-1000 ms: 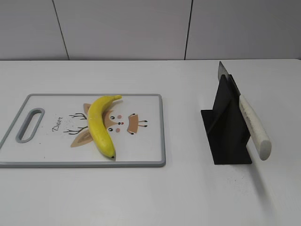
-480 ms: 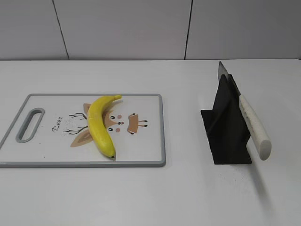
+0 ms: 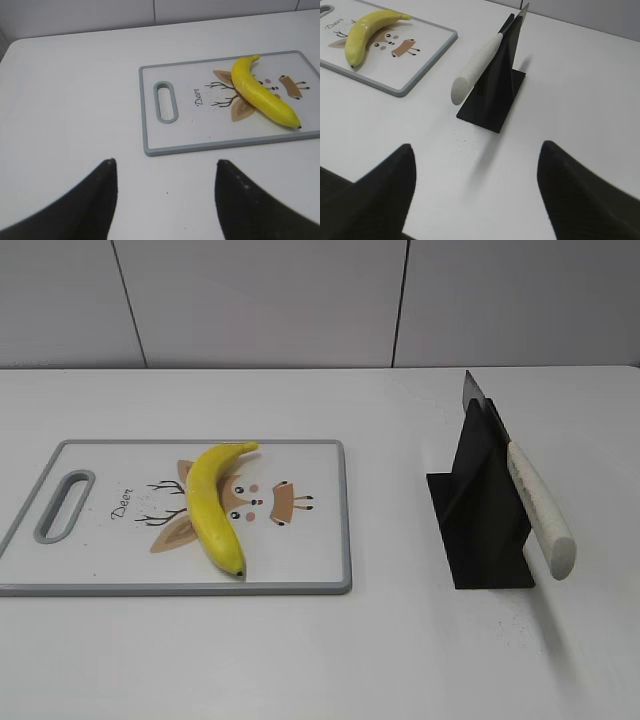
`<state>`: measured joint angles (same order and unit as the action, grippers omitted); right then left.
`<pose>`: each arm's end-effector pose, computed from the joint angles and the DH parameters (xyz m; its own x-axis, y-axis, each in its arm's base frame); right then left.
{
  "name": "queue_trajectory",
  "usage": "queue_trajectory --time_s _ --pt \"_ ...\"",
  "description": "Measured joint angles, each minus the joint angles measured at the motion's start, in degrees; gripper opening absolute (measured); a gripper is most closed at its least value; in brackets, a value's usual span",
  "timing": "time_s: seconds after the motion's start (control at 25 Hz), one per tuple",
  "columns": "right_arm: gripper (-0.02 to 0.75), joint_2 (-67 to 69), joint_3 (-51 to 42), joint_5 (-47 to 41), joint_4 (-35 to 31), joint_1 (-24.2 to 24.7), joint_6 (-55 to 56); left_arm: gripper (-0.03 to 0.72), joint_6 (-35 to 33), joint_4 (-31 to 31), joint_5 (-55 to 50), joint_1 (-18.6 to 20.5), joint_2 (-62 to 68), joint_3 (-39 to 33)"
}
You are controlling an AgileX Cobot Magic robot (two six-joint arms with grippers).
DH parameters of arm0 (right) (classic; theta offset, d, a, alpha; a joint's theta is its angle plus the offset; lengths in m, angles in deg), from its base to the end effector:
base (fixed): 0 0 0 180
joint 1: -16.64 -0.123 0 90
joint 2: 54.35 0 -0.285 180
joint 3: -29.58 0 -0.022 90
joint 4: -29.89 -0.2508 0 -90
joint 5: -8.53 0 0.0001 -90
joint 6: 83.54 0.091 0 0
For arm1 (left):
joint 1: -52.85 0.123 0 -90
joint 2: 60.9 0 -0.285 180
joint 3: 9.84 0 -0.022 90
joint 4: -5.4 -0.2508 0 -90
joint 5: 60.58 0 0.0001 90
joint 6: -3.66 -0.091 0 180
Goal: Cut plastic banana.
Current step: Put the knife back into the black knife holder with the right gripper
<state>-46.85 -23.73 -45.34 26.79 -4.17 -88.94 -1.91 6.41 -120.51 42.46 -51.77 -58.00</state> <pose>0.0063 0.0067 0.2637 -0.3645 -0.2051 -0.9083 -0.4156 0.9088 -0.0384 -0.0016 -0.0011 0.2806 -0.4310 0.1688 -0.8864 0.2326 0.9699 0.0715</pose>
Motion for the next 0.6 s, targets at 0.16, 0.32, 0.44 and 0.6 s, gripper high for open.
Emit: queue_trajectory --time_s 0.16,0.32,0.44,0.6 --pt "0.592 0.0 0.0 0.0 0.0 1.5 0.0 0.589 0.0 0.0 0.0 0.0 0.0 0.0" --pt "0.592 0.0 0.0 0.0 0.0 6.7 0.0 0.589 0.0 0.0 0.0 0.0 0.0 0.0" --pt "0.592 0.0 0.0 0.0 0.0 9.4 0.0 0.589 0.0 0.0 0.0 0.0 0.0 0.0" --pt "0.592 0.0 0.0 0.0 0.0 10.0 0.0 0.589 0.0 0.0 0.0 0.0 0.0 0.0"
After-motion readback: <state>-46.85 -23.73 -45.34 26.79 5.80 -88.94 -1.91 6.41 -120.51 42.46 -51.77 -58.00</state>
